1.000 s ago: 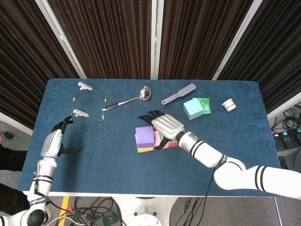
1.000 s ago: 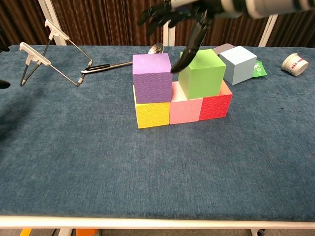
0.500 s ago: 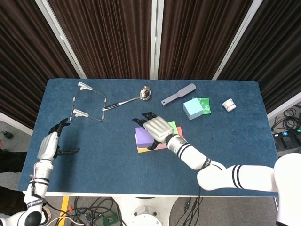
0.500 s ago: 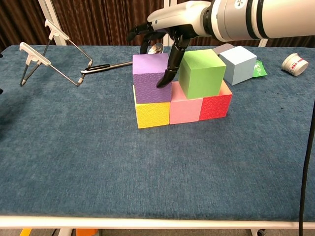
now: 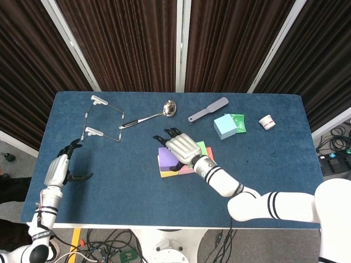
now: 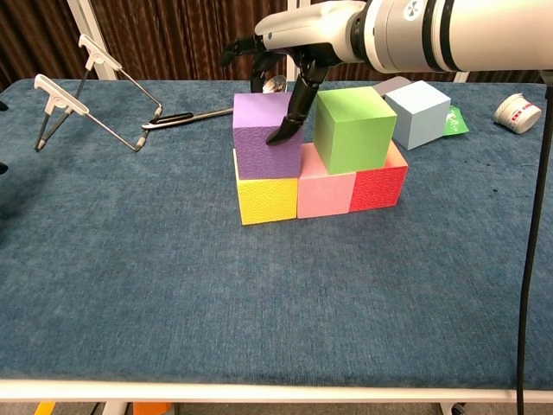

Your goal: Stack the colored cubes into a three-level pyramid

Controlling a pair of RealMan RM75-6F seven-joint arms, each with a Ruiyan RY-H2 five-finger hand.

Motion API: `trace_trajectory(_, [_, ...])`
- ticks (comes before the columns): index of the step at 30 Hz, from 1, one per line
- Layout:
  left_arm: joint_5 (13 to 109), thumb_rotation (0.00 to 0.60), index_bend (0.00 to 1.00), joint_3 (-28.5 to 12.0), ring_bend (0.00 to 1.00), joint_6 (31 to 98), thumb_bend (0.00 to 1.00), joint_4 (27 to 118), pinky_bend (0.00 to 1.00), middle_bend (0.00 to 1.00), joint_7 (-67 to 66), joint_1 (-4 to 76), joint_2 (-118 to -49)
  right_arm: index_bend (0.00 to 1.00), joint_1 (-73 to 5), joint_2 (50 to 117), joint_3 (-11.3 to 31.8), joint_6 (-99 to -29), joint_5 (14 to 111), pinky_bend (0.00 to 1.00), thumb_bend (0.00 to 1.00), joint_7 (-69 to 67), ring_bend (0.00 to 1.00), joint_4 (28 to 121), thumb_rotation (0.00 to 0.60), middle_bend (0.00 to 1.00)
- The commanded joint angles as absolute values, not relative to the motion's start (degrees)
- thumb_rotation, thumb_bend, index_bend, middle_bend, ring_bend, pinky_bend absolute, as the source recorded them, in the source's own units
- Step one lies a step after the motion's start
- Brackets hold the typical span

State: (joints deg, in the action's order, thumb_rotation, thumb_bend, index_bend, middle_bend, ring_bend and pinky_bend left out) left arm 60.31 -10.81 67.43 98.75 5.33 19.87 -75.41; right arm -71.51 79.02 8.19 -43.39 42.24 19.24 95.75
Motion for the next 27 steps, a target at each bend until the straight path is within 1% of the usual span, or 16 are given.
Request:
trace_trajectory(1, [60.2,0.6,0.06,-11.1,0.04,67.3,0.09,98.6,0.07,0.15,5.5,19.8,-75.4,0.0,-71.2,79.1,8.6,-42.9,43.1,0.0,0.14,18.6,0.0,95.2,0.6,0.4])
trace_trajectory(6, [59.7,0.6,0.06,-11.6,0.04,66.9,0.09,98.5,0.07,0.15,5.7,20.0,-75.3,0.0,-70.8,78.3,9.7,-40.6,45.2,0.0,0.15,16.0,0.0,94.5,0.6,0.41])
trace_trajectory(14, [58.3,0.6,0.06,-12.4,0.04,66.0,0.09,97.5,0.07,0.15,5.7,20.3,-75.6,0.0,-70.7,76.2,11.4,-34.2,49.9,0.0,0.15,10.8,0.0,92.2,0.6,0.41])
trace_trajectory(19, [59.6,0.6,0.06,-12.9,0.04,66.6,0.09,96.6,0.07,0.15,6.9,20.1,-75.9,0.0,-70.7,75.2,12.3,-30.9,53.5,0.0,0.15,7.6,0.0,91.1,0.6,0.41])
trace_trajectory(27, [60.6,0.6,0.06,-12.9,0.04,66.5,0.09,95.2,0.07,0.15,7.8,20.1,-76.5,0.0,-70.6,74.4,13.1,-28.2,59.5,0.0,0.15,4.3,0.0,89.9,0.6,0.41])
